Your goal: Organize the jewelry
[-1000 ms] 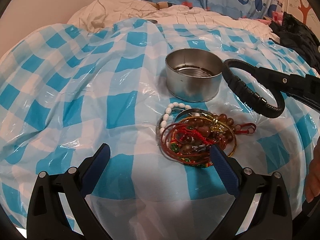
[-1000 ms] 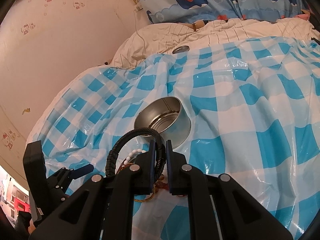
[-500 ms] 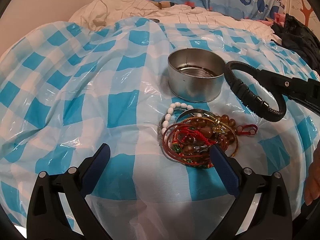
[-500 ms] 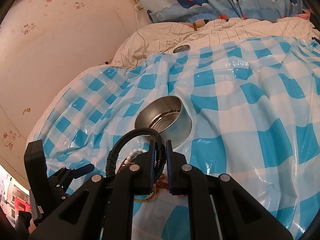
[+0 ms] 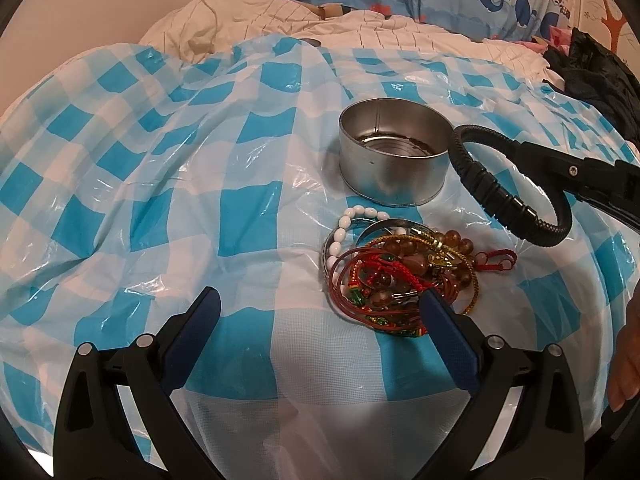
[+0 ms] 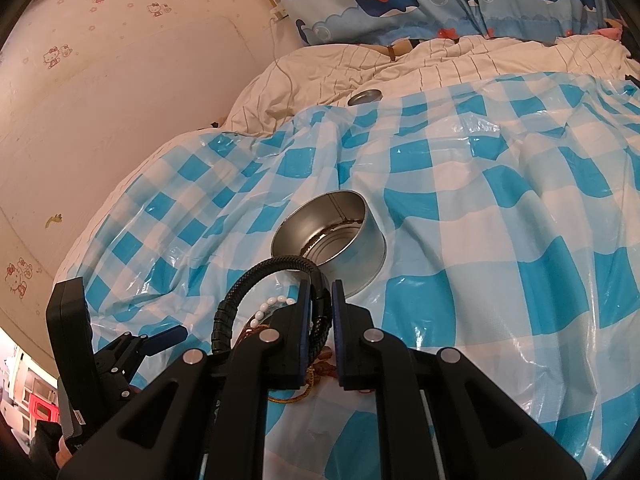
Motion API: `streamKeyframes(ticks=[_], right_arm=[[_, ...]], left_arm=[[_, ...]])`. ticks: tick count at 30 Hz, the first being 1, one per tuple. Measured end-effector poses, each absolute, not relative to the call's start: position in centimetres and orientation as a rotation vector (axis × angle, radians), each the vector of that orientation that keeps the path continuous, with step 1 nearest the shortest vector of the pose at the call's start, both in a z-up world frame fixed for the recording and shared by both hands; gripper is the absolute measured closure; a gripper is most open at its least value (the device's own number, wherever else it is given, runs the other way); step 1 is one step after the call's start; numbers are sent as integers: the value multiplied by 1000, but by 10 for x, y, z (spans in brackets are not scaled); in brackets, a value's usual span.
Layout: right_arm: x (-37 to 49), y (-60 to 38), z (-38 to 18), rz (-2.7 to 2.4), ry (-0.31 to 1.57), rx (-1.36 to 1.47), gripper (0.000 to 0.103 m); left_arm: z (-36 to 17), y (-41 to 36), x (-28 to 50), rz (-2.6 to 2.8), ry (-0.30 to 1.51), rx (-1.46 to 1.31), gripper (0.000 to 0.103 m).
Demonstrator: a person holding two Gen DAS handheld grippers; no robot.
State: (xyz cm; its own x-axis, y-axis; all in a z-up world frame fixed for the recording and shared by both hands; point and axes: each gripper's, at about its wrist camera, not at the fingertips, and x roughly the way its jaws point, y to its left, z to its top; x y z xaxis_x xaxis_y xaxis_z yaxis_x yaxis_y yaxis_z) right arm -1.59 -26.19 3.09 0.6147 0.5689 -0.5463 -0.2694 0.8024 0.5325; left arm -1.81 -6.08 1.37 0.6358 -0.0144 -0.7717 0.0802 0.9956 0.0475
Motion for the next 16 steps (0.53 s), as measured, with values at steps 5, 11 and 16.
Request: streamKeyframes(ticks=[5,11,16], right_arm=[[-16,-262,31,500,768,425,92],[-16,-261,31,500,767,426,90],[-18,-260,32,502,762,425,89]], left_arm=[[14,-61,-19,-51,884,79,8],[13,-61,-18,-51,893,74,8],[13,-61,-17,-51,895,73,8]])
